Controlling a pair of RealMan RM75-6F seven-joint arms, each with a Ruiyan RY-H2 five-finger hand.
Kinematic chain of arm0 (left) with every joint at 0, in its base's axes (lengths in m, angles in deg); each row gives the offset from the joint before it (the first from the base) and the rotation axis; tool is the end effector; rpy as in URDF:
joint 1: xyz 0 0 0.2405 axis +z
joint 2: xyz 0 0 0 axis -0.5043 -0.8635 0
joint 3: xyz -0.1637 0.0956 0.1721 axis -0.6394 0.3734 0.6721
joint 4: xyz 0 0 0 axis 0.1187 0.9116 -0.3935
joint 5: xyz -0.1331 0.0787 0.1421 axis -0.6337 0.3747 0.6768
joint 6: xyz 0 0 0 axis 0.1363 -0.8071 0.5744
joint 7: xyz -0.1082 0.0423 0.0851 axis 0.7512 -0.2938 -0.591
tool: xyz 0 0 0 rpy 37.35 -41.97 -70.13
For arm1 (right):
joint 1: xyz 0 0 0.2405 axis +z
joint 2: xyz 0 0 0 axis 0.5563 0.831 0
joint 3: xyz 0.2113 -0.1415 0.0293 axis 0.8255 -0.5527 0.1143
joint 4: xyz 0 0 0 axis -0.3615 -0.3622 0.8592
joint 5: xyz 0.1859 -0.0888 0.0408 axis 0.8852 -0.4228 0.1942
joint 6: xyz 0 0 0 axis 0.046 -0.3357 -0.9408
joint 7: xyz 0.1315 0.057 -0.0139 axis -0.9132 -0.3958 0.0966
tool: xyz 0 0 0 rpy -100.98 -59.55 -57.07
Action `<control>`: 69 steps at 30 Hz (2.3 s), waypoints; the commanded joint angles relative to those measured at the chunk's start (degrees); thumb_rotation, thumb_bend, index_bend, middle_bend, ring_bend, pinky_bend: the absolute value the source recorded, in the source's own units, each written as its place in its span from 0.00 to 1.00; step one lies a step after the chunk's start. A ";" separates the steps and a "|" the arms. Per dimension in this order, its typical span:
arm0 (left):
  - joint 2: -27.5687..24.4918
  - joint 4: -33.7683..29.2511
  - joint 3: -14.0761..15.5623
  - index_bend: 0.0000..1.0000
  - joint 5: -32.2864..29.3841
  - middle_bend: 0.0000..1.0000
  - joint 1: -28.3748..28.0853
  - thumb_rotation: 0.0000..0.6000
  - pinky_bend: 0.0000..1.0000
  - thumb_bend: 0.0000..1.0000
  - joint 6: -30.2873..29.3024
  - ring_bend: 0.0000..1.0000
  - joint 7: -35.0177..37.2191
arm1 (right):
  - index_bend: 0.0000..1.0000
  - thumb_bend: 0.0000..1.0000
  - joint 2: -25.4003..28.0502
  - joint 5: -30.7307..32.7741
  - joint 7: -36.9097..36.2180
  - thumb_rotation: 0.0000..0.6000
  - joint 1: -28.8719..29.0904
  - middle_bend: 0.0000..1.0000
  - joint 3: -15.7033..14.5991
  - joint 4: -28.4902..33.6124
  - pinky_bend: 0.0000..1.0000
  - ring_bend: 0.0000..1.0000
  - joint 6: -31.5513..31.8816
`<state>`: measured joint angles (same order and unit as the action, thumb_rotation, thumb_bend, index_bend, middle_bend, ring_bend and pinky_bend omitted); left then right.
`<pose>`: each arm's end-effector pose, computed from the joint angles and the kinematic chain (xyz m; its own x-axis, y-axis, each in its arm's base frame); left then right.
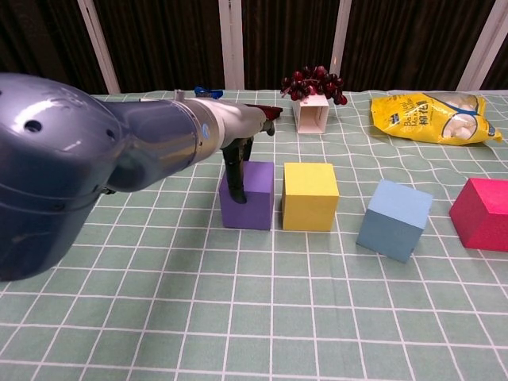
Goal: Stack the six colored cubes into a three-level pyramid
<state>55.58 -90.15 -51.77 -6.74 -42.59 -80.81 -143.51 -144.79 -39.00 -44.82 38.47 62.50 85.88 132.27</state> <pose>0.0121 0.3455 -0.0744 0.6537 0.3128 0.6891 0.7561 -0.3091 -0.5769 -0.3134 -0.1782 0.1607 0.3253 -0.0817 0.9421 -0.9442 0.0255 0.3283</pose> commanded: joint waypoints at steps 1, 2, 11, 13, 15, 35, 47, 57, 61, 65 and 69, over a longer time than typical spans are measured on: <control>0.27 0.24 -0.10 0.01 -0.13 0.38 -0.11 1.00 0.09 0.26 -0.14 0.04 -0.12 | 0.00 0.25 0.01 0.03 -0.04 1.00 0.00 0.00 0.00 0.02 0.00 0.00 -0.01; 0.42 0.36 -0.14 0.01 -0.12 0.38 -0.16 1.00 0.09 0.26 -0.25 0.04 -0.15 | 0.00 0.25 0.03 0.03 -0.05 1.00 0.00 0.00 -0.01 0.02 0.00 0.00 -0.03; 1.43 1.22 -0.85 0.01 -0.26 0.38 -0.53 1.00 0.09 0.26 -0.99 0.04 -0.42 | 0.00 0.25 0.07 -0.03 -0.12 1.00 0.01 0.00 -0.03 0.05 0.00 0.00 -0.04; 1.63 1.37 -0.95 0.01 -0.22 0.38 -0.60 1.00 0.09 0.26 -1.03 0.04 -0.45 | 0.00 0.25 0.07 -0.05 -0.16 1.00 0.00 0.00 -0.05 0.07 0.00 0.00 -0.02; 1.92 1.58 -1.09 0.01 -0.10 0.38 -0.70 1.00 0.09 0.26 -1.18 0.04 -0.46 | 0.00 0.25 0.08 -0.10 -0.19 1.00 -0.02 0.00 -0.08 0.08 0.00 0.00 0.00; 4.49 3.50 -2.18 0.01 0.83 0.38 -0.93 1.00 0.09 0.26 -1.05 0.04 0.05 | 0.00 0.25 0.17 -0.15 -0.37 1.00 0.04 0.00 -0.13 0.17 0.00 0.00 -0.13; 5.19 3.12 -2.57 0.01 1.34 0.38 -0.93 1.00 0.09 0.26 -1.23 0.04 -0.16 | 0.00 0.25 0.21 -0.21 -0.47 1.00 0.01 0.00 -0.15 0.21 0.00 0.00 -0.04; 5.64 3.48 -3.01 0.01 1.02 0.36 -0.97 1.00 0.09 0.26 -1.18 0.05 -0.62 | 0.00 0.25 0.24 -0.19 -0.53 1.00 0.02 0.00 -0.16 0.19 0.00 0.00 -0.09; 5.69 3.37 -3.03 0.00 1.07 0.33 -0.84 1.00 0.09 0.20 -1.03 0.04 -0.57 | 0.00 0.25 0.23 -0.23 -0.50 1.00 0.03 0.00 -0.16 0.18 0.00 0.00 -0.06; 5.66 3.28 -2.99 0.00 1.26 0.25 -0.69 1.00 0.09 0.15 -1.11 0.04 -0.57 | 0.00 0.25 0.24 -0.24 -0.48 1.00 0.01 0.00 -0.16 0.18 0.00 0.00 -0.03; 5.49 3.15 -2.96 0.00 1.35 0.14 -0.48 1.00 0.09 0.11 -1.22 0.04 -0.56 | 0.00 0.25 0.25 -0.28 -0.50 1.00 0.00 0.00 -0.18 0.15 0.00 0.00 -0.01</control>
<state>61.07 -87.01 -54.73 -5.39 -43.07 -82.03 -144.07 -144.54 -39.29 -45.33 38.47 62.31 86.03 132.26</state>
